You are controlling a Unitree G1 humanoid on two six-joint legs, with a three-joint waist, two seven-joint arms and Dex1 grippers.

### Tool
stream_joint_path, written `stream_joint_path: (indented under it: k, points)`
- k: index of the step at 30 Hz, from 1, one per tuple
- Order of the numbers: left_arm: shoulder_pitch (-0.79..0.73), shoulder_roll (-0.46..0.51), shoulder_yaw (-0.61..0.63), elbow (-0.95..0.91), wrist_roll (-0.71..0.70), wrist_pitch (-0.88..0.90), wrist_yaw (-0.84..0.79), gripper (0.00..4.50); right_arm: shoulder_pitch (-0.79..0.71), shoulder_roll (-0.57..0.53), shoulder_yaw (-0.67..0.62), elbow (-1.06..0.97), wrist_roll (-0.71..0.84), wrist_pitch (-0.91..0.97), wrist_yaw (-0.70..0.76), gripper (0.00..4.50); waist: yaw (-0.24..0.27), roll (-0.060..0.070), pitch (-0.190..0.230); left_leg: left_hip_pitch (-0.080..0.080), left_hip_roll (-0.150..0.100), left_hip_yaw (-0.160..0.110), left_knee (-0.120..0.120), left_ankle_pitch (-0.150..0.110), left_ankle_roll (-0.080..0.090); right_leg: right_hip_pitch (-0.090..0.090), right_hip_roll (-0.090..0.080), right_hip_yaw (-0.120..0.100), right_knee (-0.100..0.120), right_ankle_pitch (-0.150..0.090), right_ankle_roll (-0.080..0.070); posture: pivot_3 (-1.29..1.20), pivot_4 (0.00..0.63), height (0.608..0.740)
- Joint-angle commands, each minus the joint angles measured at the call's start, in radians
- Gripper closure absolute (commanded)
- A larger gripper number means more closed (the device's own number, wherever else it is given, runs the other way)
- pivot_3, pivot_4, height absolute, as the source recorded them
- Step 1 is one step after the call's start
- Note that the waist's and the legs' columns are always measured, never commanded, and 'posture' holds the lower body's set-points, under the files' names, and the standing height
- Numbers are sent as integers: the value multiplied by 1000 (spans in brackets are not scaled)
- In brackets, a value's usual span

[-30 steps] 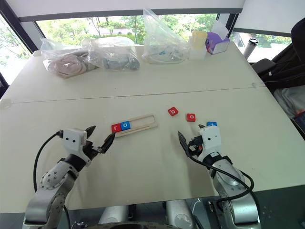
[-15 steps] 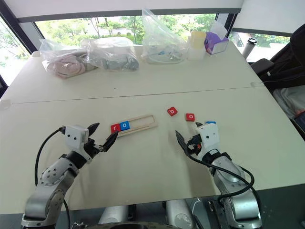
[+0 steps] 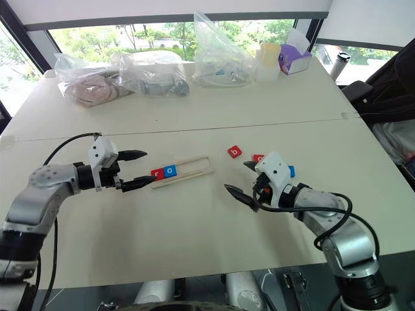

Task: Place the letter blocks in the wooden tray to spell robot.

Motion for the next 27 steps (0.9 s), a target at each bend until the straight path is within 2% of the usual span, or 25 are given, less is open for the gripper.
stream_joint_path:
  k: [1,8,16,27]
  points:
    - [-77,9,-44,114,37,-65,-117,0,-37,-56,-4,-49,32,10,62,60,0,0,0,0,0,0,0,0,0,0,0,0,0,0,0,0,150,740]
    - [-213,-45,-99,334,114,-191,-210,0,-50,-82,-7,-61,32,14,65,60,0,0,0,-1,0,0,1,0,0,0,0,0,0,3,1,0,150,740]
    - [-286,-128,-132,517,201,-331,-212,0,-40,-77,-15,-97,29,28,33,60,1,-1,0,-1,0,0,1,0,0,0,0,0,0,3,1,0,150,740]
    - [-247,-150,-142,548,258,-402,-179,0,-24,-79,-17,-115,29,24,11,60,1,-1,0,-1,0,0,1,0,0,0,0,0,1,3,2,0,150,740]
